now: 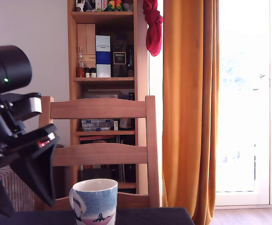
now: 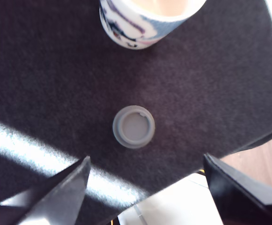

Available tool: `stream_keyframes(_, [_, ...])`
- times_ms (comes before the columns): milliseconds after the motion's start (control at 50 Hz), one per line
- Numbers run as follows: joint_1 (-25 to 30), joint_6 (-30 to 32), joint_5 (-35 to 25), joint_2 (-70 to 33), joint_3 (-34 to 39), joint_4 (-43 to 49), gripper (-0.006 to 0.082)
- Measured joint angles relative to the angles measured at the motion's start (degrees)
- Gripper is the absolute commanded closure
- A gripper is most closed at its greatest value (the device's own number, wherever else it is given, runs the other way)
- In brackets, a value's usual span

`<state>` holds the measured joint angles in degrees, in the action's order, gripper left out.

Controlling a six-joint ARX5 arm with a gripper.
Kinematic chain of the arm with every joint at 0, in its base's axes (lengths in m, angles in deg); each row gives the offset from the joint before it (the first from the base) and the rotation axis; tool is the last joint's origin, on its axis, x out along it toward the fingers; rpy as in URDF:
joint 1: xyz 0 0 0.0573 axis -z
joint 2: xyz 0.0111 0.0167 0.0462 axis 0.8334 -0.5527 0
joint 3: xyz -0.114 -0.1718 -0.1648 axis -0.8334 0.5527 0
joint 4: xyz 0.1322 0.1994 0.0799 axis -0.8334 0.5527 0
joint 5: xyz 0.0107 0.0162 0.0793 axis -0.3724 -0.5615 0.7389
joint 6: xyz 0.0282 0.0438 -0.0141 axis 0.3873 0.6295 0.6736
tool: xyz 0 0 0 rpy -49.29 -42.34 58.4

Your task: Pick the grey coffee capsule and place it inside the blue coffee cup

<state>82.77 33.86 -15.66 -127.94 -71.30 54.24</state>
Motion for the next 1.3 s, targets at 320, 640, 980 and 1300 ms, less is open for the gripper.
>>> stream_keyframes(320, [1.7, 1.2, 1.4, -9.8, -6.6, 1.0, 0.0062])
stream_keyframes(640, [1.8, 1.5, 2.5, -16.2, -7.5, 1.3, 0.0062])
stream_keyframes(980, [2.1, 1.5, 2.9, -17.4, -8.1, -0.9, 0.0075])
stream_keyframes(1300, [2.1, 1.5, 3.0, -17.5, -8.5, -1.0, 0.0092])
